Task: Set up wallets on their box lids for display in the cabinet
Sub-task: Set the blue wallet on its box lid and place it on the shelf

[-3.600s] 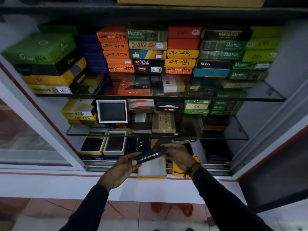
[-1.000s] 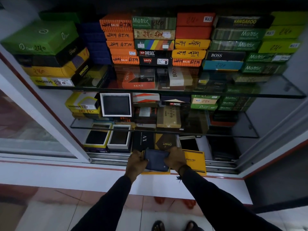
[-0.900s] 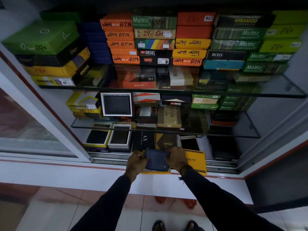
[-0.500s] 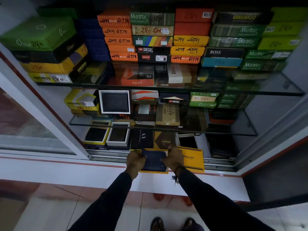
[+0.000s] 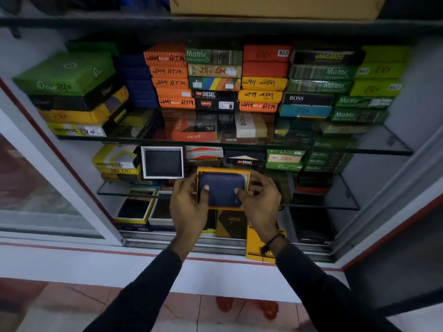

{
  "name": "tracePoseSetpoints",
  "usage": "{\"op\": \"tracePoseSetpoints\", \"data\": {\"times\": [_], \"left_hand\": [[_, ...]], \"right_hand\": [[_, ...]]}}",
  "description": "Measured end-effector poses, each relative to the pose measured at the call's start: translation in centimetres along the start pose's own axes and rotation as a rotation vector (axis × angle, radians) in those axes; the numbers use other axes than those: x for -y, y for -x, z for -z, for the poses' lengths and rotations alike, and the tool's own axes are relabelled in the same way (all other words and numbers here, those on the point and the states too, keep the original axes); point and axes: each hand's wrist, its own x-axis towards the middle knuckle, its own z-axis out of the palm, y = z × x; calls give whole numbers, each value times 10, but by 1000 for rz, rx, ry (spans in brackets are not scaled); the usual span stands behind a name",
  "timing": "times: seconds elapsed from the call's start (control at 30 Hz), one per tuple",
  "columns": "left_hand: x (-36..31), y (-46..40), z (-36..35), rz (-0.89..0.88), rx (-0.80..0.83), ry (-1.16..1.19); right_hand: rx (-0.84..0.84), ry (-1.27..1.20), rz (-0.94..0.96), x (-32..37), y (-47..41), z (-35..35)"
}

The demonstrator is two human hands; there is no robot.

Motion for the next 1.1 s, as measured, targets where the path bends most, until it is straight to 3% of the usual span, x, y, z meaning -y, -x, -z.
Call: {"op": "tracePoseSetpoints", "data": {"times": [0.17,0.33,0.47,0.6,0.7,0.8,0.87,0.97,1.03,1.1], "left_hand": [[-9,-52,-36,-5,-10,-33],[9,-81,-61,68,94,-180],[13,-73,-61,12,133,-200],[9,-31,-62,-153,-81,-200],[17,21,-71,-349,-67,-181],[35,93,-95,-635,230,-167],[46,117,-106,-752,476,-185],[50,138,-128,-631,855,-404],[47,139,-144,-567,988,-586],[39,129,-161,-532,1033,-649]], "right_hand": [[-52,5,-51,10,-60,-27],[61,-14,-213,-10,-96,-50],[106,-147,-272,-30,-100,-42],[-7,-144,-155,-53,-76,-9],[-187,-47,7,-72,-45,23],[-302,35,24,-109,1,63],[-248,94,-67,-126,25,74],[-26,297,-345,-153,46,89],[157,292,-498,-163,48,96],[228,203,-585,-165,43,97]]}}
